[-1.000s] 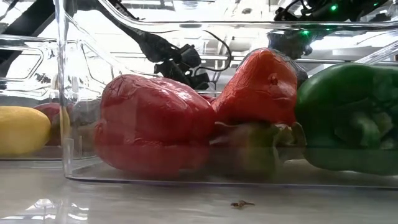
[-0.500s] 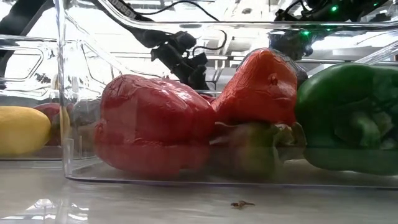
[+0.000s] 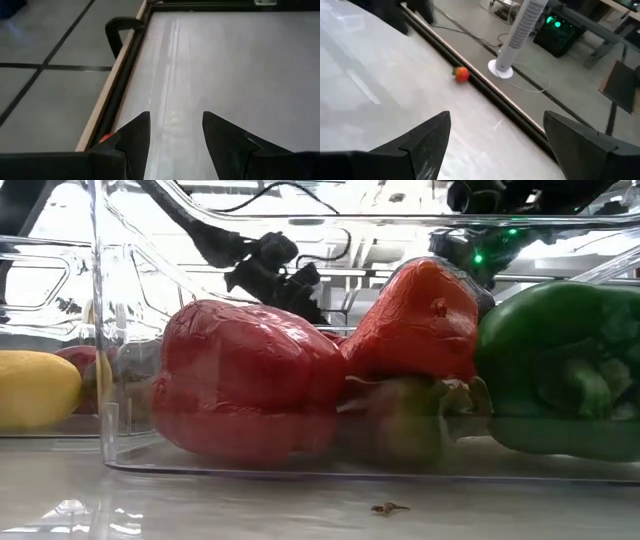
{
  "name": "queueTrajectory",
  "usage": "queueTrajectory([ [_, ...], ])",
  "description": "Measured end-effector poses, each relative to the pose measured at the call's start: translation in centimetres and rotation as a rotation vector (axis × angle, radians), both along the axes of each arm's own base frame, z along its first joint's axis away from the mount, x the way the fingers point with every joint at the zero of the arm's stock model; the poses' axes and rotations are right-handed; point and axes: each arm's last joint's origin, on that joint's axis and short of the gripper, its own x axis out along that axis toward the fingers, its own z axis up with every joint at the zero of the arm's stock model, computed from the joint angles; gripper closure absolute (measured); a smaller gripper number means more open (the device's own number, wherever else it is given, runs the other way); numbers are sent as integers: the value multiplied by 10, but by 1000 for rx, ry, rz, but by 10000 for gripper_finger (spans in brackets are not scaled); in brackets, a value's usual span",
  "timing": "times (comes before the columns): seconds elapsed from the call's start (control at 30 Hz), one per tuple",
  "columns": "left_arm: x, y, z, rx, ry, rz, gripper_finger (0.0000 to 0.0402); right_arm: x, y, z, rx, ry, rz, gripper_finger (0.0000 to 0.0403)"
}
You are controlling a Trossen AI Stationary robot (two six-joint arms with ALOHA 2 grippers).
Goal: Sort produce into baskets
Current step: Put the orange tomato into the left transparent bin
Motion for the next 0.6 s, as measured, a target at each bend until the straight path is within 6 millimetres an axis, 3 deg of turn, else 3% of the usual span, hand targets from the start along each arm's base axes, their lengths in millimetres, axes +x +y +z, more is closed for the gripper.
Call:
queueTrajectory([
  [0.33, -46, -30, -34, 8, 19, 95, 233, 4, -7, -1, 24, -49, 26, 59],
  [0.4, -53, -30, -44, 12, 43, 156, 233, 6, -7, -1, 32, -62, 48, 59],
  [0.6, -70, -12, -48, 30, 56, 223, 233, 10, -6, -3, 43, -72, 67, 58],
])
